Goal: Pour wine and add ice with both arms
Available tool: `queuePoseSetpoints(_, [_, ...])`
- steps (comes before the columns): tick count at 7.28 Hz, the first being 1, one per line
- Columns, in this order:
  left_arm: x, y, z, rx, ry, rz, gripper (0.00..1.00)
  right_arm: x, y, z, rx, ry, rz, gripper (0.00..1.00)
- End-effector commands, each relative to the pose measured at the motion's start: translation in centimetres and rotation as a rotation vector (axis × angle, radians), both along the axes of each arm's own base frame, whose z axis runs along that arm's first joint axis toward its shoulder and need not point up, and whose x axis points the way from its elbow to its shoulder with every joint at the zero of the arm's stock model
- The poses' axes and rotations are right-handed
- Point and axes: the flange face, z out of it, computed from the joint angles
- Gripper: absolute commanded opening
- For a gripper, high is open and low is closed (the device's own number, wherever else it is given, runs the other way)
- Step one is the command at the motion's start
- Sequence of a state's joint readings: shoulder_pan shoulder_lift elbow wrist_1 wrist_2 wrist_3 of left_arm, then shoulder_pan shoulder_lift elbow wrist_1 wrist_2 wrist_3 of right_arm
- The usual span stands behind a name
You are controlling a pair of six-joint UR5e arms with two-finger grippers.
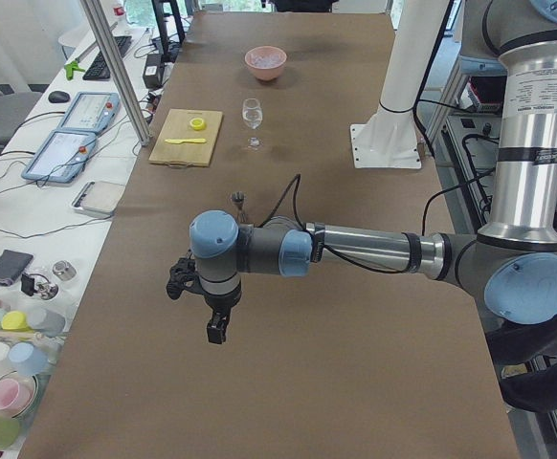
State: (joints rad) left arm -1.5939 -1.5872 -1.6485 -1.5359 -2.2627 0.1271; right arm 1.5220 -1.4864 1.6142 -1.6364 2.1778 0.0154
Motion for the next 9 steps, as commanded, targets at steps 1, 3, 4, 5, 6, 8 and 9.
queuePoseSetpoints(1, [0.0,-0.3,-0.9,0.016,0.006,-0.002,0.98,-0.1,-0.7,-2.6,0.052,0.000,0.000,1.00])
queuePoseSetpoints(3, [0.1,-0.4,-1.6,0.031,0.007,-0.004,0.98,-0.1,0.3,-5.6,0.114,-0.006,-0.002,1.00])
queuePoseSetpoints(4, [0.0,-0.7,-2.0,0.055,0.005,-0.004,0.98,0.0,0.9,-6.7,0.134,-0.005,0.002,1.00])
queuePoseSetpoints(5, [0.0,-1.0,-2.5,0.112,0.004,-0.005,0.98,0.0,0.5,-7.3,0.151,-0.010,0.012,1.00])
queuePoseSetpoints(6, [0.0,-1.1,-2.5,0.129,0.004,-0.004,0.98,0.0,0.1,-7.8,0.105,-0.021,0.093,1.00])
queuePoseSetpoints(8, [0.0,-1.7,-3.8,0.224,-0.005,-0.003,0.98,-0.1,-0.6,-8.9,0.109,-0.025,0.116,1.00])
queuePoseSetpoints(9, [-0.1,-2.2,-3.6,0.285,-0.007,-0.007,0.98,-0.2,-0.7,-8.8,0.140,-0.016,0.071,1.00])
